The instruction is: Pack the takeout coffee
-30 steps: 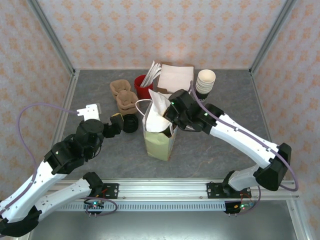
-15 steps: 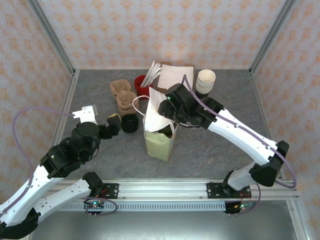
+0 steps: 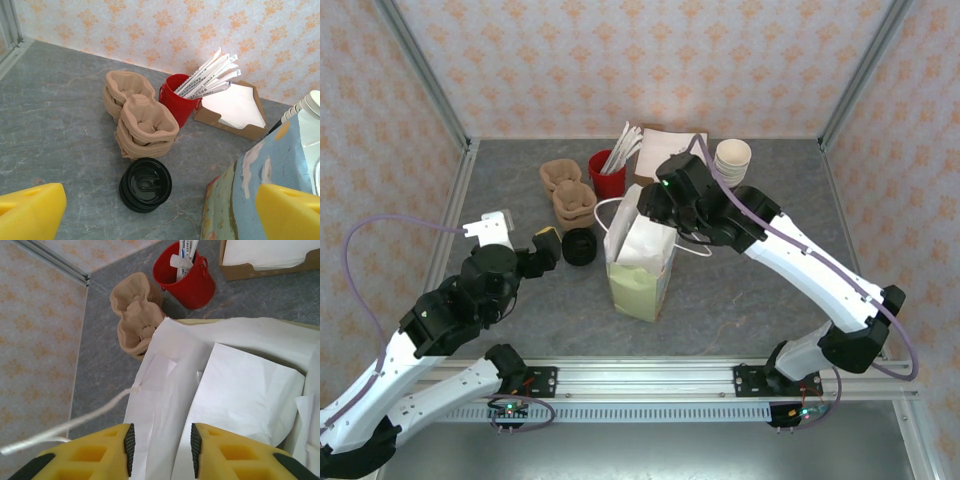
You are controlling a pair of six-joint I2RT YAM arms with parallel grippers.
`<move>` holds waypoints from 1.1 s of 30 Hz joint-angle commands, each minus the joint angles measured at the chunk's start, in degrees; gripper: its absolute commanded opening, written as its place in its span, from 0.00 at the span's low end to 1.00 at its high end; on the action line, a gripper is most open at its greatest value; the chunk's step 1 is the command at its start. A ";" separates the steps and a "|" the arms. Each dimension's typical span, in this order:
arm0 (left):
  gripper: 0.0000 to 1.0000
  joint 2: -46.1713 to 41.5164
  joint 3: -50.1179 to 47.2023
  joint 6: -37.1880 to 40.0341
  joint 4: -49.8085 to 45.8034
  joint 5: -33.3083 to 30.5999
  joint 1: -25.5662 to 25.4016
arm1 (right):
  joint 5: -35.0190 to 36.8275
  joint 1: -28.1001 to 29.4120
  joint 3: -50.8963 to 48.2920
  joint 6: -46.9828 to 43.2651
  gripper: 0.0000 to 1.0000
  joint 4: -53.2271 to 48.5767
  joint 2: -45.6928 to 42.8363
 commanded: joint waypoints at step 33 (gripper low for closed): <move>1.00 5.20 -27.61 29.61 45.09 -9.50 27.19 | 24.71 -32.92 -55.83 -40.07 0.99 46.35 -30.52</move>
